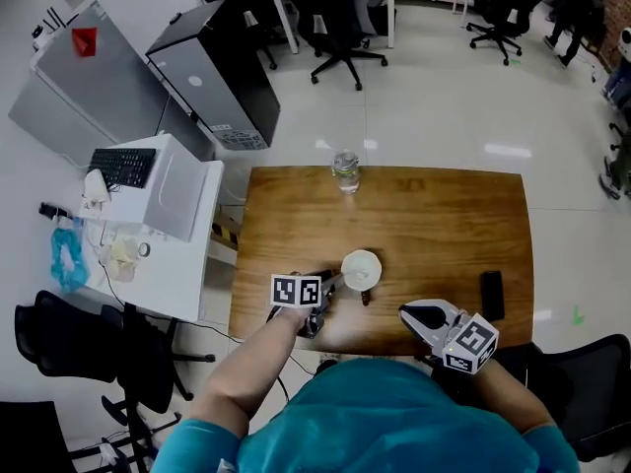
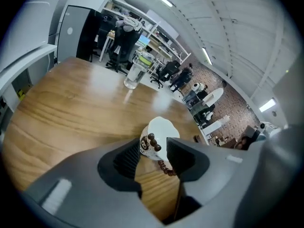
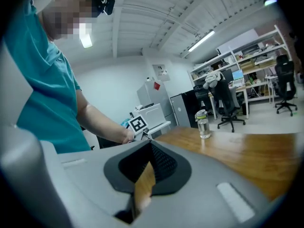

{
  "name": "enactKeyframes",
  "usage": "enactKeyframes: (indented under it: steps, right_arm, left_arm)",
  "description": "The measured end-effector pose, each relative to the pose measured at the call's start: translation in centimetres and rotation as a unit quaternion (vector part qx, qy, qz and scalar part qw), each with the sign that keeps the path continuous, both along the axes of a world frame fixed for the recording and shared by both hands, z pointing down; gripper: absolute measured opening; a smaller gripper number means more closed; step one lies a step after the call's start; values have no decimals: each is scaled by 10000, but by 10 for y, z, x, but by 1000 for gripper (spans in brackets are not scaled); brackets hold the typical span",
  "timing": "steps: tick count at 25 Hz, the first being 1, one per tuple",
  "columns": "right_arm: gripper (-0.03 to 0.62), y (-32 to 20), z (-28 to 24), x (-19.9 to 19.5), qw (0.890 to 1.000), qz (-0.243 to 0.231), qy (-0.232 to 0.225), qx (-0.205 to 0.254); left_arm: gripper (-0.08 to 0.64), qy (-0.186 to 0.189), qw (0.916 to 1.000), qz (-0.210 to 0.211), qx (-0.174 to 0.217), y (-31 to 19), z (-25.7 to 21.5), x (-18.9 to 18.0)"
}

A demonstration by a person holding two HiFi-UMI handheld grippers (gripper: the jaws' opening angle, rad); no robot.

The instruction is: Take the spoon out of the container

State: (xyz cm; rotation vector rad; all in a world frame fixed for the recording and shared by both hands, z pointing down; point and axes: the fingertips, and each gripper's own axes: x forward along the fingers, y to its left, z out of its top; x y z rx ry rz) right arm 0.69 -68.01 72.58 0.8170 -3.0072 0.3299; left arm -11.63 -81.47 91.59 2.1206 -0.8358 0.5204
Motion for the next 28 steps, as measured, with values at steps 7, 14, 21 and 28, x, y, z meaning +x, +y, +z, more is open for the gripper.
enactKeyframes:
  steps: [7, 14, 21, 28]
  right_arm:
    - [2, -16, 11, -14, 9996, 228, 58, -163]
    - [2, -14, 8, 1, 9993, 299, 27, -227]
    - [2, -18, -21, -14, 9990, 315, 61, -302]
    - [2, -3, -7, 16, 9995, 259, -36, -168]
  left_arm:
    - [98, -435, 9988, 218, -110, -20, 15, 5]
    - [163, -428, 9980, 343, -321, -22, 13, 19]
    - [54, -793, 9959, 414, -119, -30, -17, 8]
    - [52, -790, 9966, 238, -5, -12, -19, 22]
